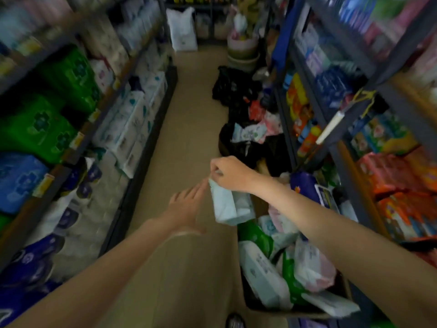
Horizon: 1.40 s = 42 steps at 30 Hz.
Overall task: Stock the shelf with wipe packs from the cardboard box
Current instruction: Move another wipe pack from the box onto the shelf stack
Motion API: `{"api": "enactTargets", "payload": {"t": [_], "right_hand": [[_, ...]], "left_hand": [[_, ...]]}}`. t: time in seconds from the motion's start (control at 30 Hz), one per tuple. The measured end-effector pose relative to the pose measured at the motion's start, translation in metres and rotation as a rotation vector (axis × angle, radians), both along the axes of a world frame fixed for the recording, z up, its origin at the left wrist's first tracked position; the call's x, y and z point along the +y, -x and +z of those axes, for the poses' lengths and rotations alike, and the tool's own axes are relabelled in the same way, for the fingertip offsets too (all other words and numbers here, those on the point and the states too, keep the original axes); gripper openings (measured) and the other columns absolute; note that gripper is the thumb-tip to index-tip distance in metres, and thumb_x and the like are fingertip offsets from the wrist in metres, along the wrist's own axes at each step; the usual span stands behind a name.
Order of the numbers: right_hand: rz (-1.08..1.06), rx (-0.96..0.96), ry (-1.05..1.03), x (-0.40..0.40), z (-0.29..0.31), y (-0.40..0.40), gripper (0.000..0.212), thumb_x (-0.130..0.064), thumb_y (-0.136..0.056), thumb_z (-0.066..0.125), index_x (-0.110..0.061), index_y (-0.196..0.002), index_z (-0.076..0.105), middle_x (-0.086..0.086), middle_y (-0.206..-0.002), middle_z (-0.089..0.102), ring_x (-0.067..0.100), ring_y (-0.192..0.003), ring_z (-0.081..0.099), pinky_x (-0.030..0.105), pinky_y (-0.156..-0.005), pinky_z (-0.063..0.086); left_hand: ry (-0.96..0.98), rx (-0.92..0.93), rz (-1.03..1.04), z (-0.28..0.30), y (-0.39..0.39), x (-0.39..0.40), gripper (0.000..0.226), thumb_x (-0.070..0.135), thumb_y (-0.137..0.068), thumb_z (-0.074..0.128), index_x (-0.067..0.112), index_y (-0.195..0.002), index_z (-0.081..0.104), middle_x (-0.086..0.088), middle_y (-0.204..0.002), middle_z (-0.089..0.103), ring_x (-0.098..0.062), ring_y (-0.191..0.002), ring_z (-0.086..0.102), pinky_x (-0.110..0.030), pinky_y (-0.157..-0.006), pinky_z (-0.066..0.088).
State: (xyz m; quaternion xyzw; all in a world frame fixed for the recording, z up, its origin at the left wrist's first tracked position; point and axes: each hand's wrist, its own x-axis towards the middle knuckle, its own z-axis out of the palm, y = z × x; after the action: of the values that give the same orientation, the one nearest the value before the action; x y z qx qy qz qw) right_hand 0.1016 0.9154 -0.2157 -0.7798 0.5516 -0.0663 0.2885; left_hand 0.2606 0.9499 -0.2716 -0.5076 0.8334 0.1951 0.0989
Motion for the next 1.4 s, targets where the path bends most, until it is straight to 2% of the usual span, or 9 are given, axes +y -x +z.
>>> {"api": "enactTargets", "payload": {"t": [0.23, 0.4, 0.7, 0.8, 0.93, 1.07, 1.17, 1.3, 1.4], "right_hand": [[0.065, -0.613, 0.122, -0.039, 0.161, -0.136, 0.028, -0.008, -0.092, 0.051, -0.017, -0.066, 0.048, 0.001, -0.066, 0.043, 0.013, -0.065, 0.042, 0.024, -0.061, 0.032], [0.164, -0.985, 0.153, -0.045, 0.250, -0.247, 0.041, -0.017, -0.089, 0.057, -0.022, -0.053, 0.039, -0.005, -0.054, 0.035, 0.007, -0.051, 0.038, 0.025, -0.056, 0.027], [0.224, -1.255, 0.310, -0.029, 0.334, -0.392, 0.021, -0.020, -0.087, 0.062, -0.023, -0.070, 0.050, -0.008, -0.070, 0.052, 0.004, -0.069, 0.051, 0.023, -0.069, 0.039], [0.025, -1.627, -0.016, -0.013, 0.333, -0.435, 0.018, -0.034, -0.084, 0.065, -0.022, -0.096, 0.057, -0.003, -0.093, 0.063, 0.016, -0.089, 0.061, 0.029, -0.077, 0.048], [0.316, -1.453, -0.592, 0.032, 0.323, -0.501, 0.045, -0.041, -0.080, 0.065, -0.021, -0.120, 0.057, 0.006, -0.117, 0.065, 0.023, -0.100, 0.062, 0.033, -0.084, 0.050], [0.424, -1.641, -0.940, 0.040, 0.369, -0.545, 0.047, -0.041, -0.080, 0.065, -0.014, -0.119, 0.058, 0.013, -0.106, 0.068, 0.027, -0.097, 0.065, 0.040, -0.080, 0.054], [0.554, -1.607, -1.003, 0.023, 0.400, -0.570, 0.059, -0.053, -0.081, 0.057, -0.010, -0.122, 0.056, 0.013, -0.100, 0.066, 0.027, -0.087, 0.063, 0.040, -0.069, 0.054], [0.672, -1.591, -1.019, 0.013, 0.416, -0.615, 0.062, -0.049, -0.079, 0.063, -0.009, -0.125, 0.055, 0.014, -0.123, 0.062, 0.031, -0.111, 0.060, 0.048, -0.097, 0.048], [0.757, -1.553, -1.111, 0.010, 0.419, -0.644, 0.063, -0.049, -0.078, 0.064, -0.010, -0.127, 0.055, 0.011, -0.123, 0.062, 0.029, -0.111, 0.060, 0.044, -0.095, 0.050]], "left_hand": [[0.536, 0.381, 0.234, 0.104, -0.163, -0.036, 0.132, 0.077, -0.040, 0.055, 0.030, -0.146, -0.008, -0.008, -0.152, 0.027, -0.028, -0.136, 0.034, -0.055, -0.104, 0.037], [0.843, 0.378, 0.352, 0.208, -0.273, -0.013, 0.123, 0.075, -0.044, 0.050, 0.030, -0.144, -0.006, -0.005, -0.150, 0.026, -0.018, -0.132, 0.024, -0.048, -0.110, 0.020], [1.450, -0.075, 0.444, 0.321, -0.414, 0.059, 0.095, 0.068, -0.065, 0.047, 0.007, -0.136, 0.034, -0.017, -0.119, 0.051, -0.027, -0.110, 0.036, -0.040, -0.096, 0.023], [1.600, -0.183, 0.567, 0.356, -0.443, 0.077, 0.092, 0.071, -0.069, 0.043, 0.008, -0.136, 0.035, -0.018, -0.121, 0.050, -0.029, -0.111, 0.036, -0.042, -0.097, 0.023], [1.767, -0.425, 0.642, 0.395, -0.478, 0.084, 0.084, 0.062, -0.073, 0.056, 0.011, -0.137, 0.035, -0.017, -0.125, 0.050, -0.029, -0.114, 0.035, -0.043, -0.099, 0.023], [1.859, -0.827, 0.514, 0.418, -0.506, 0.077, 0.086, 0.034, -0.065, 0.077, 0.013, -0.137, 0.035, -0.011, -0.128, 0.038, -0.029, -0.118, 0.035, -0.041, -0.102, 0.025], [1.860, -0.907, 0.505, 0.430, -0.525, 0.072, 0.087, 0.038, -0.064, 0.077, 0.011, -0.136, 0.037, -0.013, -0.128, 0.044, -0.030, -0.118, 0.036, -0.041, -0.100, 0.027], [1.861, -0.999, 0.529, 0.440, -0.549, 0.074, 0.079, 0.043, -0.073, 0.069, 0.009, -0.135, 0.034, -0.011, -0.130, 0.036, -0.028, -0.118, 0.035, -0.039, -0.101, 0.027], [1.791, -1.111, 0.490, 0.451, -0.562, 0.081, 0.068, 0.037, -0.078, 0.059, 0.007, -0.134, 0.036, -0.014, -0.131, 0.044, -0.029, -0.117, 0.037, -0.039, -0.099, 0.028]]}}
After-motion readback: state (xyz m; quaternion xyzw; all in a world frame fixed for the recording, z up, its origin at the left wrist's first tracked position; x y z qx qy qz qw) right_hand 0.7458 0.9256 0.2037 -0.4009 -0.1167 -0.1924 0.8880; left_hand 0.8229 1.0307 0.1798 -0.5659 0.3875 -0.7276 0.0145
